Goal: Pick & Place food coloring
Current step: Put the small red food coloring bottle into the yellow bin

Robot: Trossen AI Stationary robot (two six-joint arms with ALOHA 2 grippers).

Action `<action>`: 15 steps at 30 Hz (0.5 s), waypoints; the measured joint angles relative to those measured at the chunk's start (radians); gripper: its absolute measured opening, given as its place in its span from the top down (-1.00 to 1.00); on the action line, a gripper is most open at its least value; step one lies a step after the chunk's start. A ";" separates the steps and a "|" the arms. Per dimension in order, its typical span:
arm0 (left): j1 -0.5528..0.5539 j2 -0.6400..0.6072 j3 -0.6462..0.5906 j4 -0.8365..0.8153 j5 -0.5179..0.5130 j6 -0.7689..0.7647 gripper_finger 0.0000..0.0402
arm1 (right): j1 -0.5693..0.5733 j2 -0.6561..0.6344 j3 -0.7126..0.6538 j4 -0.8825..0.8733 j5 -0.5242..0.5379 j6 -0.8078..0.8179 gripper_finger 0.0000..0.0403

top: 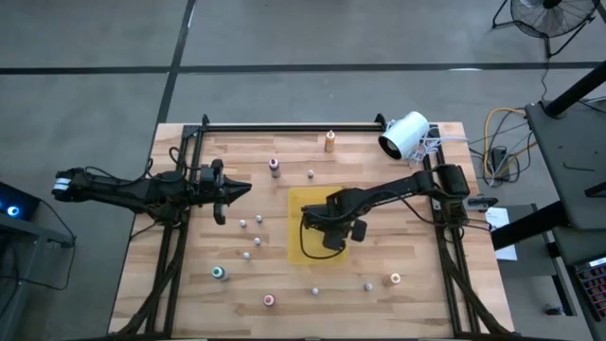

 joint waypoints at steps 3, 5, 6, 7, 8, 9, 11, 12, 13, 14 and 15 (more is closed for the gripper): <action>0.000 0.000 0.000 0.000 0.000 0.000 1.00 | -0.001 -0.009 0.000 -0.001 0.000 0.000 0.40; 0.000 0.000 0.000 0.000 0.000 0.000 1.00 | -0.001 -0.012 0.002 -0.003 0.002 0.000 0.41; 0.000 0.000 0.000 0.000 0.000 0.000 1.00 | -0.001 -0.015 0.004 -0.003 0.002 0.000 0.41; 0.000 0.000 0.000 0.000 0.000 0.000 1.00 | -0.001 -0.021 0.005 -0.002 0.002 0.000 0.41; 0.000 0.000 0.000 0.000 0.000 0.000 1.00 | -0.001 -0.027 0.006 -0.003 0.003 0.000 0.41; 0.000 0.000 0.000 0.000 0.000 0.000 1.00 | -0.001 -0.034 0.009 -0.003 0.007 -0.001 0.41; 0.000 0.000 0.000 0.000 0.000 0.000 1.00 | -0.001 -0.052 0.010 -0.002 0.031 0.000 0.40; 0.000 0.000 0.000 0.000 0.000 0.000 1.00 | -0.001 -0.063 0.010 -0.003 0.044 0.000 0.40; 0.000 0.000 0.000 0.000 0.000 0.000 1.00 | -0.001 -0.076 0.010 -0.003 0.053 0.003 0.39; 0.000 0.000 0.000 0.000 0.000 0.000 1.00 | 0.000 -0.088 0.010 -0.003 0.055 0.019 0.39; 0.000 0.000 0.000 0.000 0.000 0.000 1.00 | 0.002 -0.103 0.010 -0.001 0.055 0.046 0.39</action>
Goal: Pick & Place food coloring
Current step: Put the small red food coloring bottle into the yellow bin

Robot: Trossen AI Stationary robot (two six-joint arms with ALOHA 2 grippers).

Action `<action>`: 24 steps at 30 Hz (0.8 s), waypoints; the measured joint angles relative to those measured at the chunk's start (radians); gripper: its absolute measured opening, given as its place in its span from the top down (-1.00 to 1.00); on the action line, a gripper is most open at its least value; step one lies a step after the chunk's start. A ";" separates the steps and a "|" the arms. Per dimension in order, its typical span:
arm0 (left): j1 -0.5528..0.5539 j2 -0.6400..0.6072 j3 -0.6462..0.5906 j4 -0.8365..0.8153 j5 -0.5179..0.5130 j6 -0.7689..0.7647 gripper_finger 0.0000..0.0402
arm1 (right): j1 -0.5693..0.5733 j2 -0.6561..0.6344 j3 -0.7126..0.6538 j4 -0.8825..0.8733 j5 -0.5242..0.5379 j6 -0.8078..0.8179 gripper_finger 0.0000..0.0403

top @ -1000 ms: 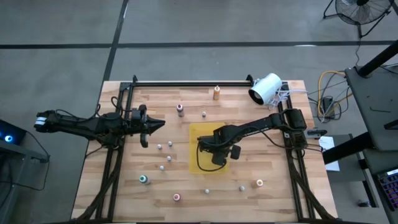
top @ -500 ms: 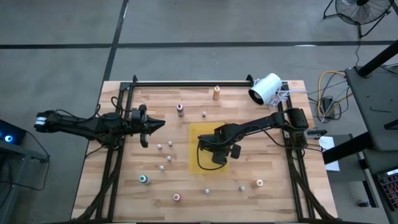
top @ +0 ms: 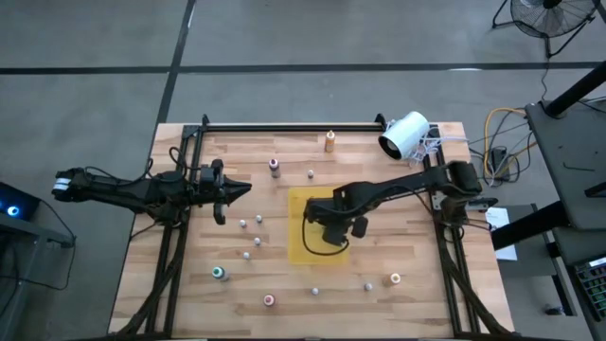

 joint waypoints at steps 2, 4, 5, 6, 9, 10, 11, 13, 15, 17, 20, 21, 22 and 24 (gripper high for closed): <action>0.000 0.000 0.000 0.000 0.000 0.000 1.00 | 0.007 -0.028 0.000 0.001 0.000 0.063 0.39; 0.000 0.000 0.000 0.000 0.000 0.000 1.00 | 0.015 -0.054 0.000 0.001 0.000 0.124 0.41; 0.000 0.000 0.000 0.000 0.000 0.000 1.00 | 0.020 -0.064 0.000 0.004 -0.001 0.153 0.41; 0.000 0.000 0.000 0.000 0.000 0.000 1.00 | 0.025 -0.078 0.000 0.007 -0.001 0.182 0.42; 0.000 0.000 0.000 0.000 0.000 0.000 1.00 | 0.041 -0.115 0.000 0.016 0.000 0.287 0.44; 0.000 0.000 0.000 0.001 0.000 0.000 1.00 | 0.048 -0.127 0.000 0.020 0.000 0.334 0.45; 0.000 0.000 0.000 0.000 0.000 0.000 1.00 | 0.055 -0.138 0.000 0.027 0.000 0.387 0.46; 0.000 0.000 0.000 0.001 0.000 0.000 1.00 | 0.072 -0.155 0.000 0.048 -0.001 0.491 0.47; 0.000 0.000 0.000 0.001 0.000 0.000 1.00 | 0.090 -0.167 0.000 0.064 -0.001 0.585 0.49; 0.000 0.000 0.000 0.000 0.000 0.000 1.00 | 0.111 -0.173 0.000 0.075 -0.001 0.666 0.50; 0.000 0.000 0.000 0.001 0.000 0.000 1.00 | 0.148 -0.181 0.000 0.079 -0.002 0.730 0.52; 0.000 0.000 0.000 0.001 0.000 0.000 1.00 | 0.163 -0.185 0.000 0.079 -0.002 0.737 0.52; 0.000 0.000 0.000 0.000 0.000 0.000 1.00 | 0.178 -0.186 0.000 0.078 -0.003 0.739 0.52; 0.000 0.000 0.000 0.001 0.000 0.000 1.00 | 0.211 -0.186 0.000 0.079 -0.003 0.740 0.51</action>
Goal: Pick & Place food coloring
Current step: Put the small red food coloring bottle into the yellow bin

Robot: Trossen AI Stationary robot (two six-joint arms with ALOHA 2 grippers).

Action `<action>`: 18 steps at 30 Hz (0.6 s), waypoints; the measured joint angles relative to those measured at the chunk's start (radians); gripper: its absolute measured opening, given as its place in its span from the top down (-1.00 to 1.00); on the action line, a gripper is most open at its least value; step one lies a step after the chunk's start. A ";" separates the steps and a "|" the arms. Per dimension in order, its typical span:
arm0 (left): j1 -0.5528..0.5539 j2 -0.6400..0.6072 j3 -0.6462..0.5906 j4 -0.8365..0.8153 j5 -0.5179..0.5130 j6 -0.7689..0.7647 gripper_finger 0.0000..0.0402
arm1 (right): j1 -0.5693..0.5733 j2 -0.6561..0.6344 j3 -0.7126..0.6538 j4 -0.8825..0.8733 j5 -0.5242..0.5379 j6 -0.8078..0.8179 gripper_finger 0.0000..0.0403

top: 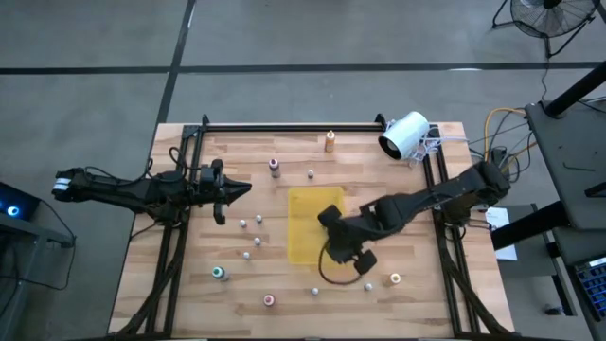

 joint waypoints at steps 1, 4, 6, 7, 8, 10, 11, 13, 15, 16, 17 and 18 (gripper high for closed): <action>0.000 0.000 0.000 0.000 0.000 0.000 1.00 | 0.016 -0.001 0.000 -0.001 0.000 0.000 0.50; 0.000 0.000 0.000 0.000 0.000 0.000 1.00 | 0.070 -0.001 0.000 0.000 0.000 0.027 0.49; 0.000 0.000 0.000 0.000 0.000 0.000 1.00 | 0.104 -0.001 0.000 0.000 0.000 0.055 0.49; 0.000 0.000 0.000 0.000 0.000 0.000 1.00 | 0.120 0.000 0.000 0.000 0.000 0.074 0.50; 0.000 0.000 0.000 0.000 0.000 0.000 1.00 | 0.133 0.003 0.000 0.000 0.000 0.093 0.50; 0.000 0.000 0.000 0.000 0.000 0.000 1.00 | 0.153 0.010 0.000 -0.001 0.000 0.147 0.52; 0.000 0.000 0.000 0.000 0.000 0.000 1.00 | 0.162 0.015 0.000 0.000 0.000 0.180 0.52; 0.000 0.000 0.000 0.000 0.000 0.000 1.00 | 0.172 0.025 0.000 -0.001 0.000 0.261 0.53; 0.000 0.000 0.000 0.000 0.000 0.000 1.00 | 0.182 0.030 0.000 -0.001 0.001 0.353 0.52; 0.000 0.000 0.000 0.000 0.000 0.000 1.00 | 0.184 0.032 0.000 -0.001 0.000 0.393 0.51; 0.000 0.000 0.000 0.000 0.000 0.000 1.00 | 0.184 0.034 0.000 -0.002 0.000 0.428 0.51; 0.000 0.000 0.000 0.000 0.000 0.000 1.00 | 0.187 0.037 0.000 -0.007 0.000 0.464 0.50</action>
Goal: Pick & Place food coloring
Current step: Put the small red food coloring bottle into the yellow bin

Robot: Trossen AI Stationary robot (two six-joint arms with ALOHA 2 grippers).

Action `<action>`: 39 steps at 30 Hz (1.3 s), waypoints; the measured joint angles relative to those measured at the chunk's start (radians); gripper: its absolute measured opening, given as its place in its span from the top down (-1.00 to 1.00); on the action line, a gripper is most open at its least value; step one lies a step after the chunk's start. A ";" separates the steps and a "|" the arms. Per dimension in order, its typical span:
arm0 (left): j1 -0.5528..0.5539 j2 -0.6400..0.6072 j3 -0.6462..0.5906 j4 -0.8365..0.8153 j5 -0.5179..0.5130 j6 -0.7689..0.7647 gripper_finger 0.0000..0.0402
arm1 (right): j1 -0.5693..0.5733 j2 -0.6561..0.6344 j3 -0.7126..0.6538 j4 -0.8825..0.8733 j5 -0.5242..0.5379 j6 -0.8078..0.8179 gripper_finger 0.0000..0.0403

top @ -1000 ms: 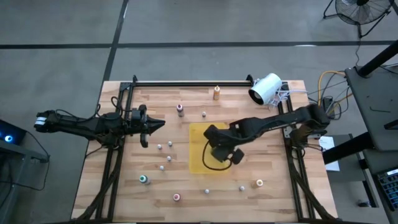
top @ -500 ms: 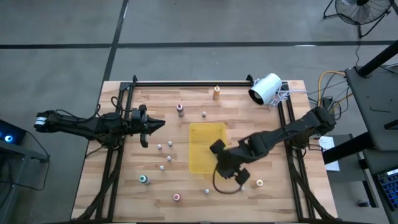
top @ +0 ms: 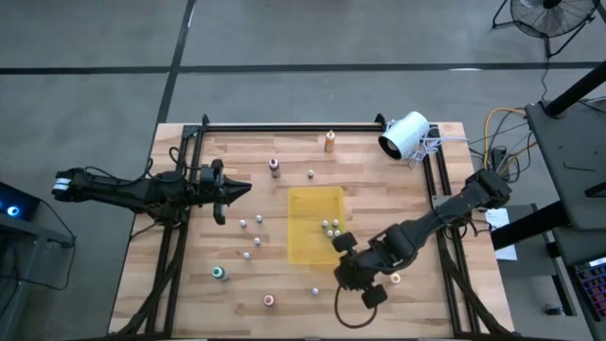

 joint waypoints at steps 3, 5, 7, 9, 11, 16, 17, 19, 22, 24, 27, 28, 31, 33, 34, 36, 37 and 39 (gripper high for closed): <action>0.000 0.000 0.000 0.000 0.000 0.000 1.00 | 0.003 0.009 0.000 -0.051 0.000 0.117 0.47; 0.000 0.000 0.000 0.000 0.000 0.000 1.00 | 0.007 0.010 0.000 -0.100 0.001 0.194 0.45; 0.000 0.000 0.000 0.000 0.000 0.000 1.00 | 0.014 0.010 -0.008 -0.138 0.002 0.247 0.44; 0.000 0.000 0.000 0.000 0.000 0.000 1.00 | 0.022 0.010 -0.018 -0.169 0.000 0.275 0.42; 0.000 0.000 0.000 0.000 0.000 0.000 1.00 | 0.032 0.010 -0.026 -0.184 0.000 0.301 0.41; 0.000 0.000 0.000 0.000 0.000 0.000 1.00 | 0.069 0.010 -0.041 -0.182 0.002 0.299 0.36; 0.000 0.000 0.000 0.000 0.000 0.000 1.00 | 0.076 0.010 -0.045 -0.181 0.002 0.302 0.35; 0.000 0.000 0.000 0.000 0.000 0.000 1.00 | 0.091 0.010 -0.060 -0.176 -0.001 0.319 0.33; 0.000 0.000 0.000 0.000 0.000 0.000 1.00 | 0.105 0.010 -0.093 -0.171 -0.002 0.347 0.31; 0.000 0.000 0.000 0.000 0.000 0.000 1.00 | 0.112 0.010 -0.116 -0.162 -0.002 0.355 0.28; 0.000 0.000 0.000 0.000 0.000 0.000 1.00 | 0.118 0.010 -0.146 -0.120 -0.004 0.355 0.24; 0.000 0.000 0.000 0.000 0.000 0.000 1.00 | 0.119 0.010 -0.154 -0.100 -0.013 0.355 0.23; 0.000 0.000 0.000 0.000 0.000 0.000 1.00 | 0.125 0.010 -0.188 -0.038 -0.056 0.350 0.18; 0.000 0.000 0.000 0.000 0.000 0.000 1.00 | 0.131 0.010 -0.208 -0.008 -0.062 0.350 0.16; 0.000 0.000 0.000 0.000 0.000 0.000 1.00 | 0.132 0.010 -0.218 -0.001 -0.062 0.350 0.14; 0.000 0.000 0.000 0.000 0.000 0.000 1.00 | 0.137 0.010 -0.239 0.005 -0.064 0.350 0.12; 0.000 0.000 0.000 0.000 0.000 0.000 1.00 | 0.137 0.010 -0.249 0.006 -0.064 0.349 0.11; 0.000 0.000 0.000 0.000 0.000 0.000 1.00 | 0.136 0.010 -0.266 0.010 -0.061 0.349 0.09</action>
